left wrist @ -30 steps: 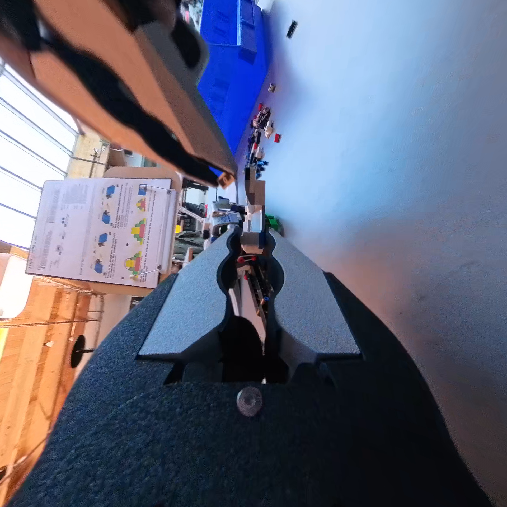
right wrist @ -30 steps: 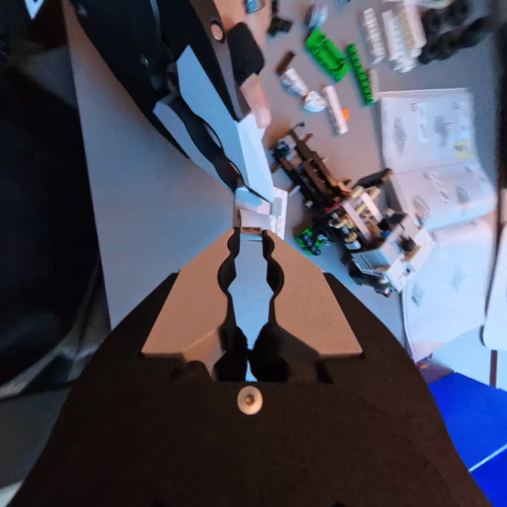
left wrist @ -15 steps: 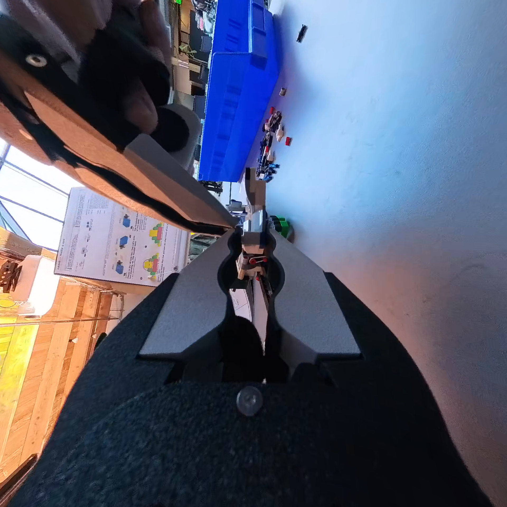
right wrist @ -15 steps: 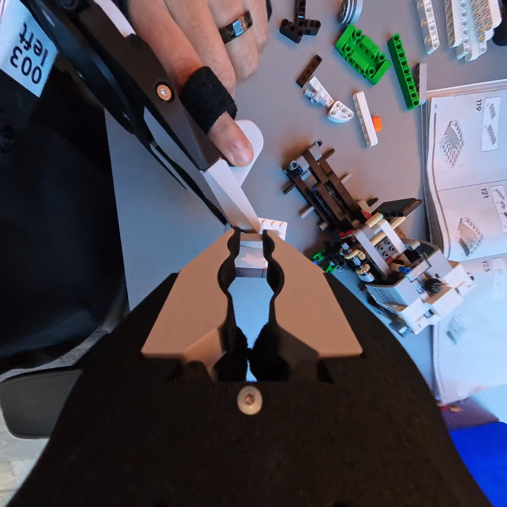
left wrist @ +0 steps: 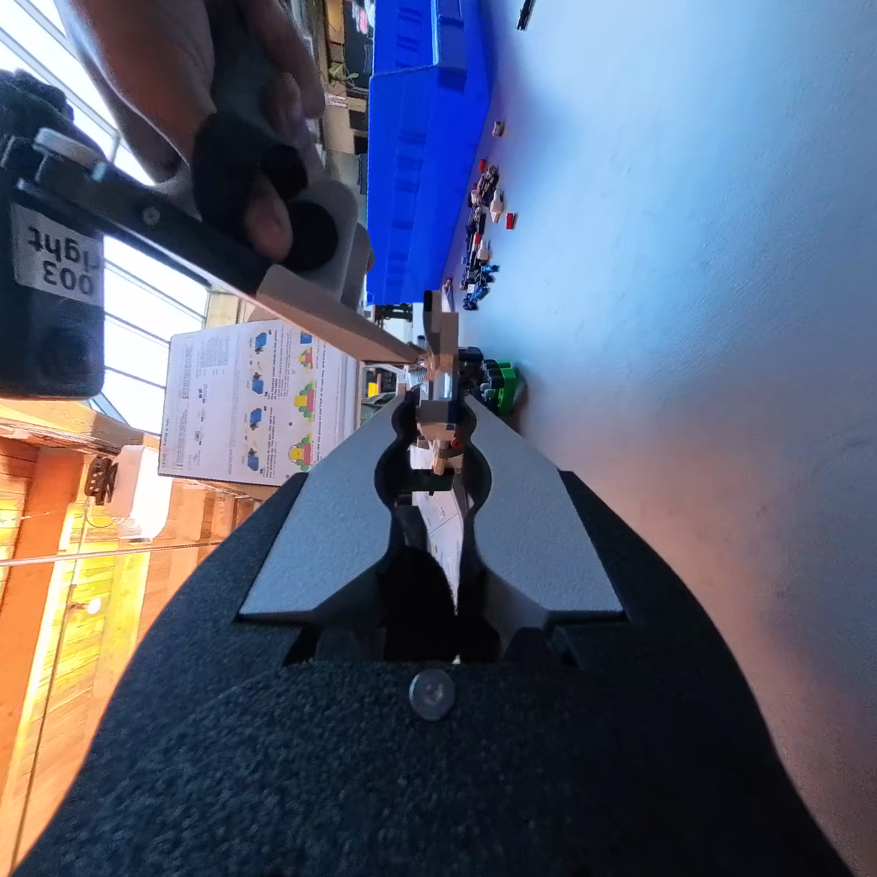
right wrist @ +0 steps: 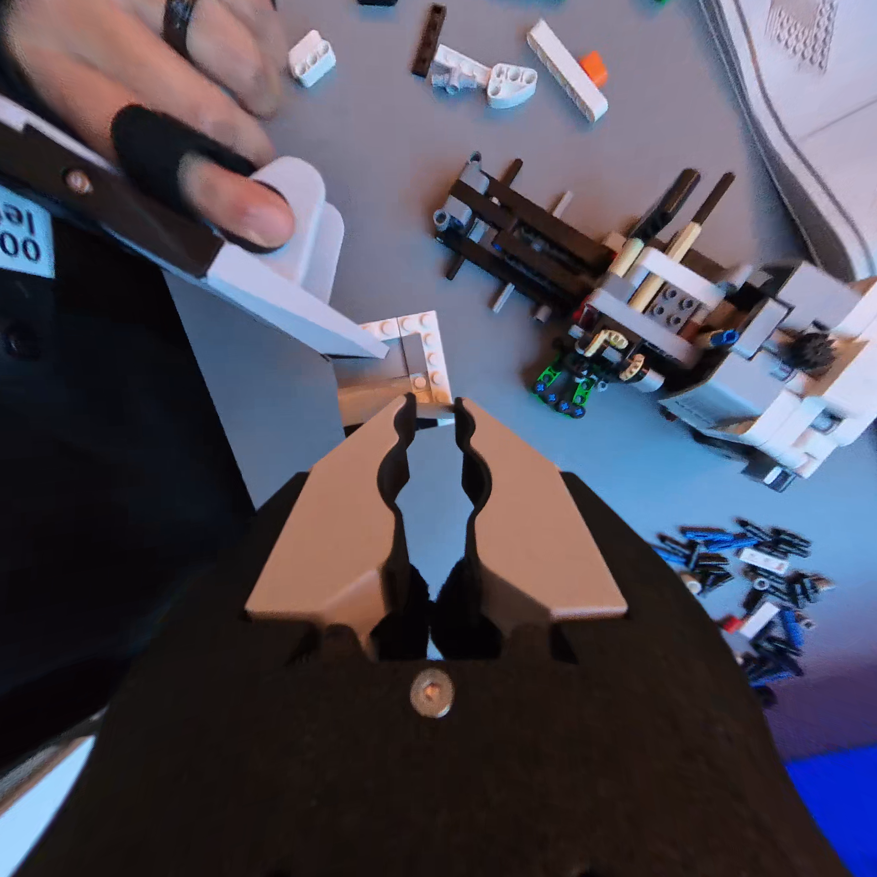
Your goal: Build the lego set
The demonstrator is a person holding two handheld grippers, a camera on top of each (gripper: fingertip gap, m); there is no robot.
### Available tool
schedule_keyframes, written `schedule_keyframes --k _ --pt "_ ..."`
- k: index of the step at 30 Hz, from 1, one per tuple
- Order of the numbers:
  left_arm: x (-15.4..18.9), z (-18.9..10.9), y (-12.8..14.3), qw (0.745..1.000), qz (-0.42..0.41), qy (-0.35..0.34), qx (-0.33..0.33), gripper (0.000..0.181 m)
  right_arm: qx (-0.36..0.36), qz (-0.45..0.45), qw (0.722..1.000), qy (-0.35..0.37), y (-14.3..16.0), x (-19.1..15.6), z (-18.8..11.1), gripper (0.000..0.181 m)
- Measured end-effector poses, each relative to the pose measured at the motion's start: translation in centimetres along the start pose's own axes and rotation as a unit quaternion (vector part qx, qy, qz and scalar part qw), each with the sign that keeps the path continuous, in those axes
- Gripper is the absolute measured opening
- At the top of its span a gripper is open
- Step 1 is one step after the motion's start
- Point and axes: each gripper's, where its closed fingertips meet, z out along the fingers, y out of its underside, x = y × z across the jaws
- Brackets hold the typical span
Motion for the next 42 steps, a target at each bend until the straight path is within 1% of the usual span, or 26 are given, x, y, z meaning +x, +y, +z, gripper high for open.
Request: schedule_keyframes --k 1,3,4,8,13,15,20,22,25,28,31,35,38,42 --pt "0.0 0.0 0.0 1.000 0.002 -0.001 -0.002 0.013 0.002 0.011 1.000 -0.004 -0.1 0.0 0.0 0.015" --pt "-0.1 0.0 0.0 1.000 0.000 -0.003 -0.003 0.013 0.004 0.016 1.000 -0.012 -0.3 -0.2 0.0 0.015" --pt "-0.2 0.0 0.0 1.000 -0.001 -0.004 -0.004 0.013 0.007 0.004 1.000 -0.016 -0.4 -0.5 -0.1 0.015" --pt "-0.2 0.0 0.1 1.000 -0.004 -0.002 -0.006 0.013 -0.006 -0.034 0.999 0.007 -0.6 -0.9 0.1 0.015" --pt "-0.2 0.0 0.0 1.000 -0.006 -0.003 -0.006 0.013 -0.007 -0.040 0.999 0.014 -0.9 -0.9 0.3 0.016" --pt "-0.4 0.0 0.1 1.000 -0.012 -0.005 -0.005 0.013 0.008 -0.034 0.999 0.008 -1.1 -0.9 0.1 0.018" --pt "-0.6 -0.1 0.0 1.000 -0.020 -0.006 0.000 0.013 0.054 -0.030 0.997 -0.036 -1.8 -1.8 -0.6 0.021" --pt "-0.6 -0.1 -0.1 1.000 -0.017 -0.007 0.000 0.013 0.067 -0.034 0.997 -0.033 -1.9 -1.6 -1.0 0.023" --pt "-0.7 -0.2 -0.1 1.000 -0.019 -0.008 0.002 0.013 0.104 -0.074 0.991 -0.035 -2.2 -1.8 -2.2 0.023" --pt "-0.8 -0.3 -0.2 1.000 -0.018 -0.009 0.010 0.013 0.119 -0.147 0.981 -0.036 -1.6 -2.5 -2.4 0.029" --pt "-1.2 -0.8 -0.7 0.999 -0.011 -0.015 0.030 0.013 0.151 -0.185 0.969 -0.065 -1.5 -3.3 -2.4 0.027" --pt "-1.8 -1.7 -1.9 0.997 -0.034 -0.013 0.074 0.013 0.161 -0.246 0.953 -0.078 -1.0 -4.0 -1.9 0.021" --pt "-2.0 -2.0 -2.3 0.995 -0.034 -0.018 0.088 0.013 0.171 -0.250 0.944 -0.128 -1.0 -5.1 -2.0 0.016" --pt "-1.9 -2.1 -2.2 0.996 -0.025 -0.021 0.088 0.013 0.163 -0.239 0.945 -0.151 -0.6 -5.0 -2.0 0.014"
